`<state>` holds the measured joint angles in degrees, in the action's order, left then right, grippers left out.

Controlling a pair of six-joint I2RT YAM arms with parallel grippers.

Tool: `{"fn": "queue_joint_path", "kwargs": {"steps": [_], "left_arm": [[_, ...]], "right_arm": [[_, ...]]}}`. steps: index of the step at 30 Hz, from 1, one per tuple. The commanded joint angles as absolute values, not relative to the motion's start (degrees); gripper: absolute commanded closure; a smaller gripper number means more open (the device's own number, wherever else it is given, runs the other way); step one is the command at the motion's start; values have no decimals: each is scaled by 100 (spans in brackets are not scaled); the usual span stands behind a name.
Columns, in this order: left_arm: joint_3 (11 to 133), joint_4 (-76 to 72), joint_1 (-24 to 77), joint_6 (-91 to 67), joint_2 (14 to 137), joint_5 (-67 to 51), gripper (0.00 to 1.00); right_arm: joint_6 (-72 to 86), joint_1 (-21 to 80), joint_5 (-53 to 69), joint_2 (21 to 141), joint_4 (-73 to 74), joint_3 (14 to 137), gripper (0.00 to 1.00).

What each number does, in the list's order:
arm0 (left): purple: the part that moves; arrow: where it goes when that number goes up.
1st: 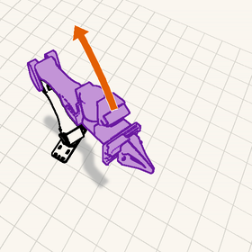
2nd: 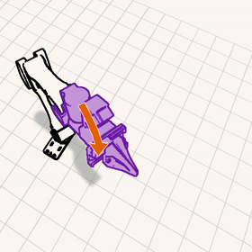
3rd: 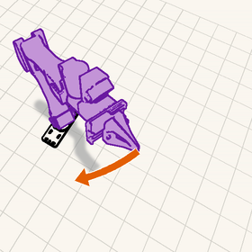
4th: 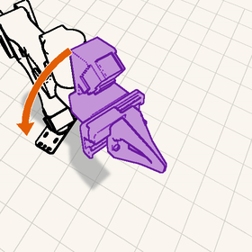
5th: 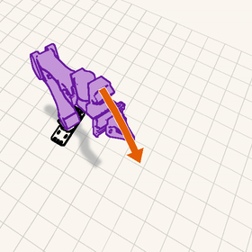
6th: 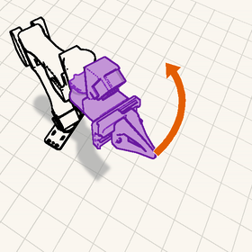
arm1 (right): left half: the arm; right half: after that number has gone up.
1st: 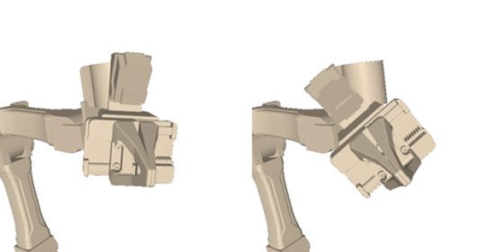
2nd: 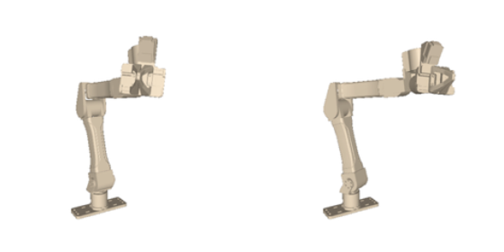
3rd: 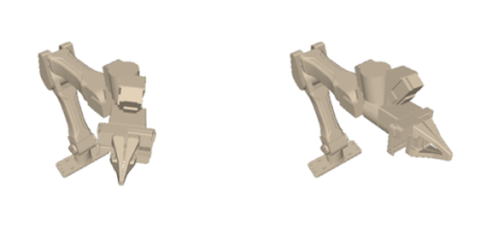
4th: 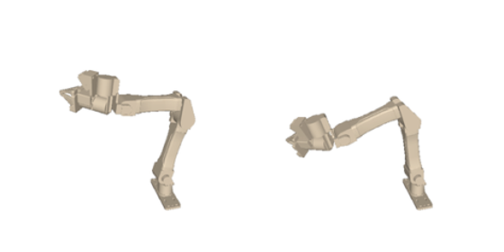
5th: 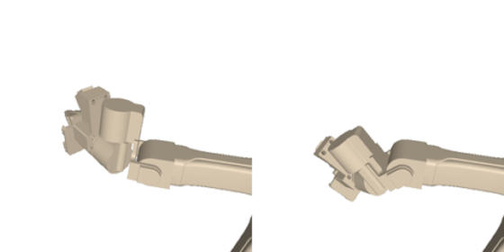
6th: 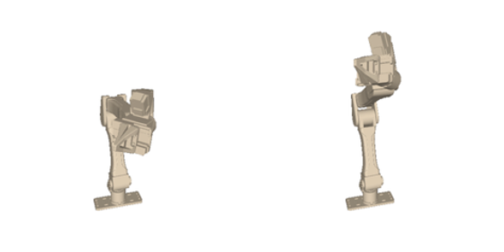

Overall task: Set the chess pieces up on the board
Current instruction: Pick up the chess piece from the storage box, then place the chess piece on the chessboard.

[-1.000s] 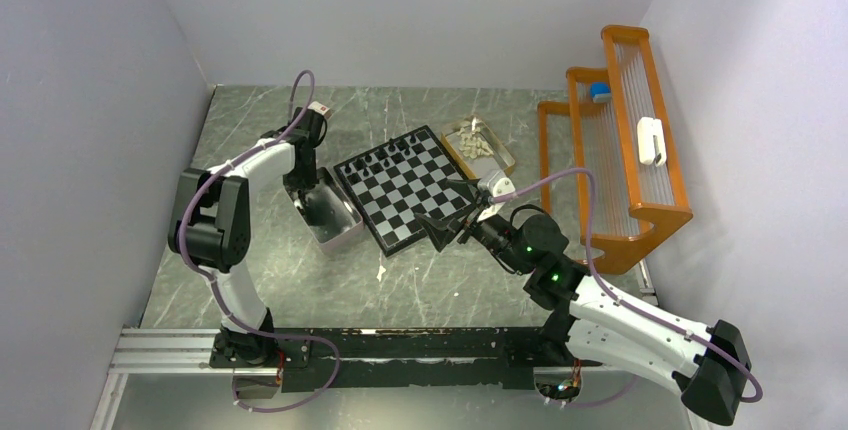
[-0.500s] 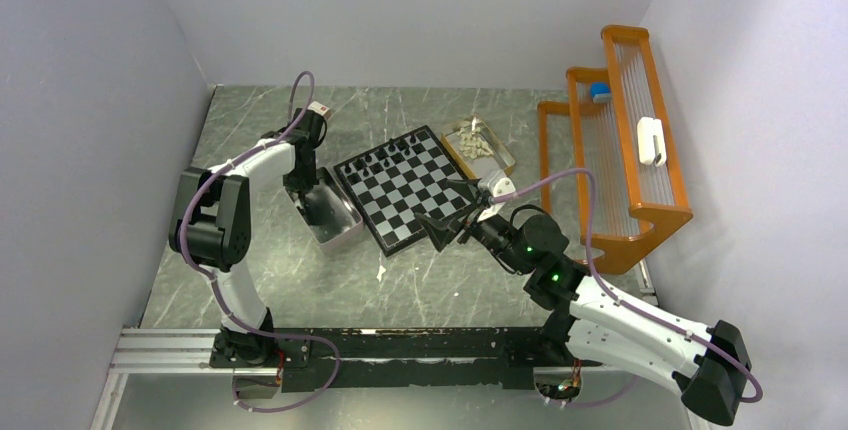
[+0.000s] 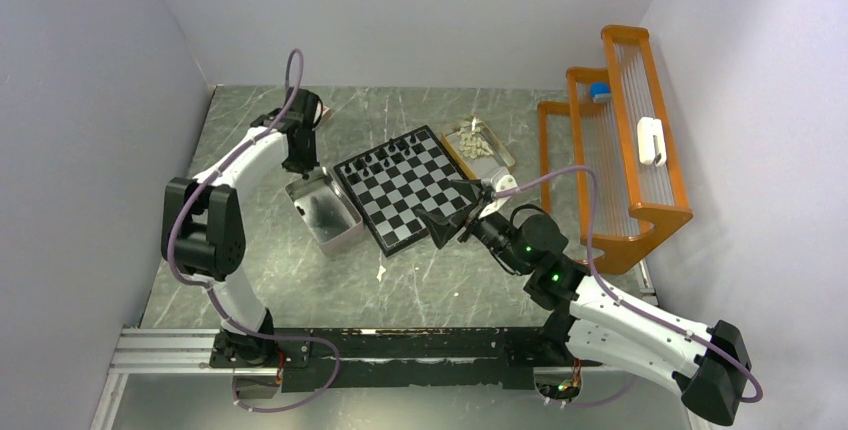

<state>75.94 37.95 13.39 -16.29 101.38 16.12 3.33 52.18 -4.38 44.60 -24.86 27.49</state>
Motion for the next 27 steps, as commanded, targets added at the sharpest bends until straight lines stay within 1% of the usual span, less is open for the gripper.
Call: {"fn": "queue_joint_path", "kwargs": {"steps": [1,4,9,13,19,24,27], "left_arm": [[8135,4146,1563,-1453,9778,1496,92],[8282,4200,1837,-1511,9725,1447,91],[8457,4004,2460,-1538,9752,1208,88],[8828,4250,3031,-1607,10088,1237,89],[8678,3693,3640,-1762,10457,851,87],[8842,3635,3925,-1750,10989,994,89],[8874,3518,4025,-1760,11146,1004,88]], "right_arm": [[1000,5220,-1141,4476,-2128,2969,0],[1278,5221,-1660,4619,-1758,3185,0],[1343,5220,-2028,4519,-1540,3217,0],[1454,5216,-2071,4242,-1618,3067,1],[1587,5221,-2165,4276,-1131,3231,3],[1565,5220,-2118,4323,-938,3325,3],[1551,5220,-2020,4329,-834,3364,2]]}}
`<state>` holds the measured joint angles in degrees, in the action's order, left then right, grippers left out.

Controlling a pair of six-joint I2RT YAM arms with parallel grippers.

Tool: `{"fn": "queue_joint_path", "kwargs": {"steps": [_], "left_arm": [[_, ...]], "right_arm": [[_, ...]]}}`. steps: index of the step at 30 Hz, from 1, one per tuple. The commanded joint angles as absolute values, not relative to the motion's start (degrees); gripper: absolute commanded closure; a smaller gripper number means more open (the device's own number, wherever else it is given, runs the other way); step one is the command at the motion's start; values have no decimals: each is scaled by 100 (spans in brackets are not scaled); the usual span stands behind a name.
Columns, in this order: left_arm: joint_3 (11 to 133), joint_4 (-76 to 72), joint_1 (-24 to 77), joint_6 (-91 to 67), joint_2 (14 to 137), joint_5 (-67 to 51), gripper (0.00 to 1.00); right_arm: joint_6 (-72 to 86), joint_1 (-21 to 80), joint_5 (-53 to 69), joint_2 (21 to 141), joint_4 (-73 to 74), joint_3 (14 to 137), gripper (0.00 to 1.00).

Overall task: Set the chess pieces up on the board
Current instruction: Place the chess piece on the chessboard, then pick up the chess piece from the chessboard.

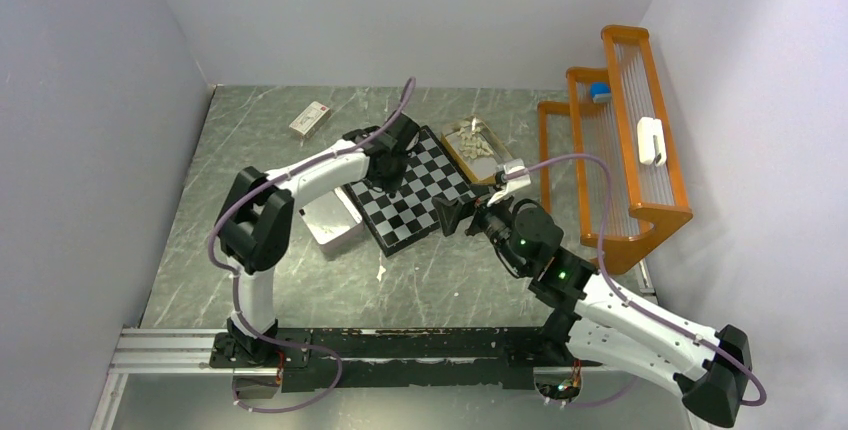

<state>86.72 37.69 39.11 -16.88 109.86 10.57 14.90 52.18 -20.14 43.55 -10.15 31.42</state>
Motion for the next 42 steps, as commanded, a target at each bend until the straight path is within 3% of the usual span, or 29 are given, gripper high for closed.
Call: {"fn": "queue_joint_path", "kwargs": {"steps": [1,6,20,31,34,37,38,42], "left_arm": [[8877,3479,4052,-1778,11185,1014,87],[8725,3269,4169,-1924,11371,1030,85],[8583,2996,4139,-2106,10882,709,53],[7432,2001,2323,-2474,9347,-816,37],[7080,2088,1930,-2347,8731,-740,19],[6816,2367,1799,-2101,8076,-419,12],[6713,2442,1794,-2018,7817,-312,5],[6348,2836,1792,-1629,6764,174,3]], "right_arm": [[1546,5221,-2006,4337,-823,3371,2],[1520,5221,-2097,4413,-735,3465,2],[1643,5218,-1958,4730,-638,3643,5],[1874,5194,-1006,6087,-776,4129,24],[1834,5147,-874,6528,-863,4311,33],[1747,5077,-736,7057,-920,4560,37],[1705,5061,-716,7280,-903,4660,40],[1578,4927,-639,8238,-814,5074,58]]}}
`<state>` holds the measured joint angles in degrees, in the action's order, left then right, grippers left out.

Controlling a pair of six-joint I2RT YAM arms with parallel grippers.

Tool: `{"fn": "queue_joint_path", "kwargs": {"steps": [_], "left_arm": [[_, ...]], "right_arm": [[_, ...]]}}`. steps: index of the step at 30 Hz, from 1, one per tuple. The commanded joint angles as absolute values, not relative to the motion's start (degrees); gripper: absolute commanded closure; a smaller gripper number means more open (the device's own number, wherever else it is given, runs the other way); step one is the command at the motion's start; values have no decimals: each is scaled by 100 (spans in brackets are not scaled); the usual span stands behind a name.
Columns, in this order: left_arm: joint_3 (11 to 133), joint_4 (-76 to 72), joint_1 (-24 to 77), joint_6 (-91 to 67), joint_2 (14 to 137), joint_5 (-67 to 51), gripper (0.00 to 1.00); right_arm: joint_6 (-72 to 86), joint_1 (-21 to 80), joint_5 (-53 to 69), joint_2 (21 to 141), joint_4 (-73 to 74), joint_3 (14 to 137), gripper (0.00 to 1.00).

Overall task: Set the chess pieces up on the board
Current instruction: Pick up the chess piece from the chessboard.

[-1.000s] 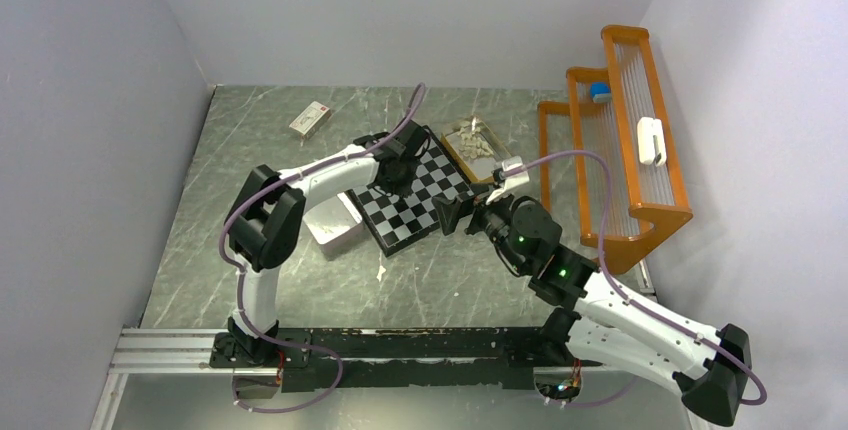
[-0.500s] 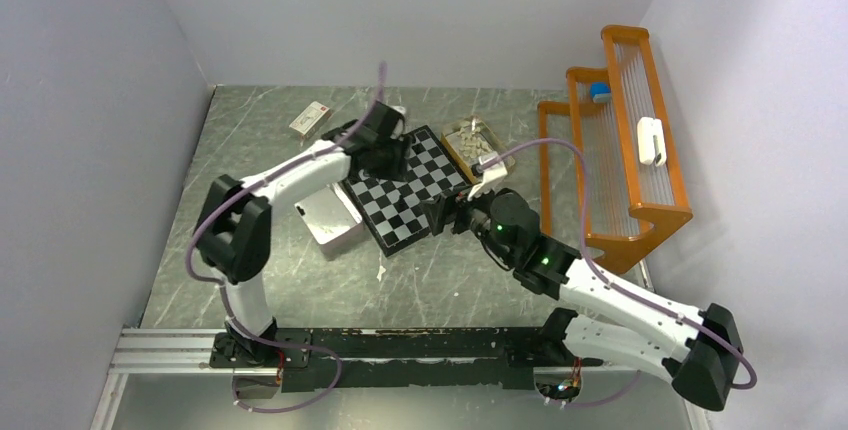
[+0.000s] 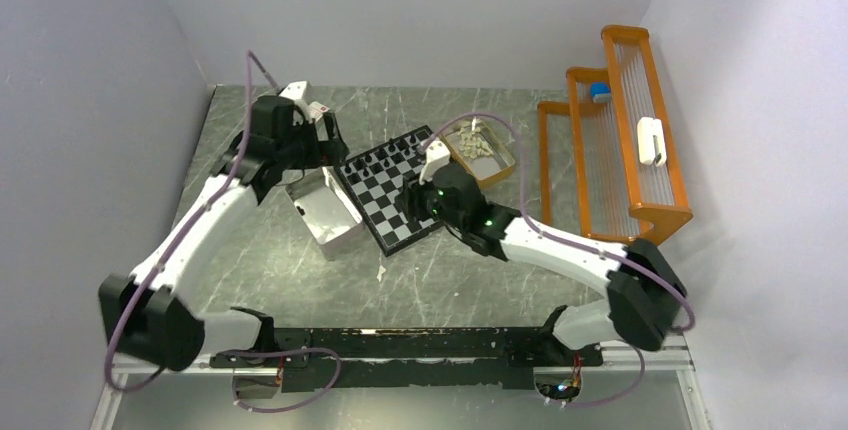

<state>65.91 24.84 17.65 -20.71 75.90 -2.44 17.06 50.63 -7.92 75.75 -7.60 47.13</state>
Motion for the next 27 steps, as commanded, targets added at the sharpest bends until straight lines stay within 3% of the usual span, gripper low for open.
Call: {"fn": "queue_joint_path", "kwargs": {"steps": [1,5,10,22,27], "left_arm": [[6242,2887,1793,-1503,6540,258,2],[5701,2947,1795,-1097,5607,841,2],[4899,2387,1810,-969,4703,692,2],[4918,2372,1845,-904,4680,525,2],[4983,2434,1846,-887,4737,532,2]], "right_arm": [[1615,4890,-600,8425,-809,5155,60],[1642,4761,-502,9020,-806,5436,66],[1487,4645,-648,9723,-419,5991,62],[1162,4623,-1200,10542,-26,6649,54],[1081,4599,-1164,10714,-24,6744,58]]}}
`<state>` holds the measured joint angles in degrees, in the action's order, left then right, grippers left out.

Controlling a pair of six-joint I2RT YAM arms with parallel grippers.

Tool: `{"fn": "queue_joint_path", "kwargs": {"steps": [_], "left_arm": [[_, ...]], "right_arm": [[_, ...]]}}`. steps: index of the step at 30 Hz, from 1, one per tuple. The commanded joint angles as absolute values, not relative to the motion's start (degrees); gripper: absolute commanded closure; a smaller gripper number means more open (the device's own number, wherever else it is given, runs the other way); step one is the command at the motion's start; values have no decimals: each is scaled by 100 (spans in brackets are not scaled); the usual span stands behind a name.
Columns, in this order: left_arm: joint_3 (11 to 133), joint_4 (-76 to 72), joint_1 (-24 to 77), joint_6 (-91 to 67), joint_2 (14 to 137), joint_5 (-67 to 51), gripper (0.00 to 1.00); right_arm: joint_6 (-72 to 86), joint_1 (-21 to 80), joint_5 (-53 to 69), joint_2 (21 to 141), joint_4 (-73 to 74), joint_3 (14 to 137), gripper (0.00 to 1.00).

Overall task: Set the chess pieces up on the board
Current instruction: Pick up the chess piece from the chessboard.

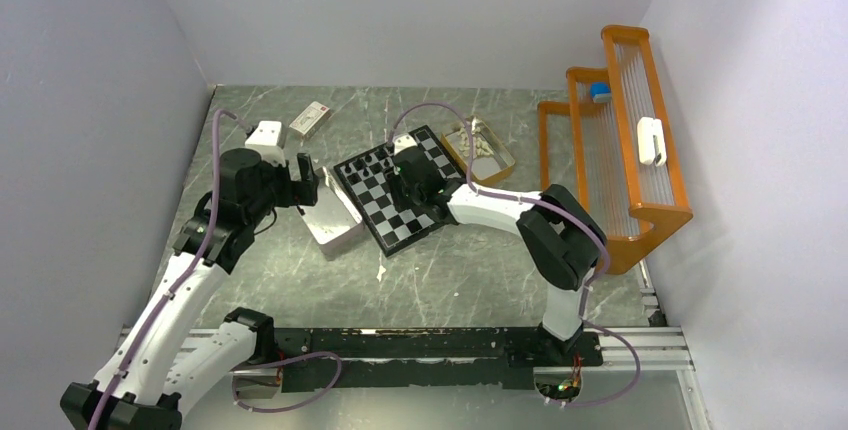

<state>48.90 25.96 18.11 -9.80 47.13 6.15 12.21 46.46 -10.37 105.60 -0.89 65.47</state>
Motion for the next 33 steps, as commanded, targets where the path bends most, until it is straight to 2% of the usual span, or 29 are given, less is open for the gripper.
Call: {"fn": "queue_joint_path", "kwargs": {"steps": [1,25,33], "left_arm": [[4979,2435,1846,-888,4724,542,2],[4964,2424,1848,-872,4666,591,2],[4966,2419,1846,-870,4693,597,2]], "right_arm": [[1079,4589,-1150,10736,-26,6743,59],[1011,4561,-968,10922,-159,6815,72],[969,4562,-923,10883,-131,6883,81]]}}
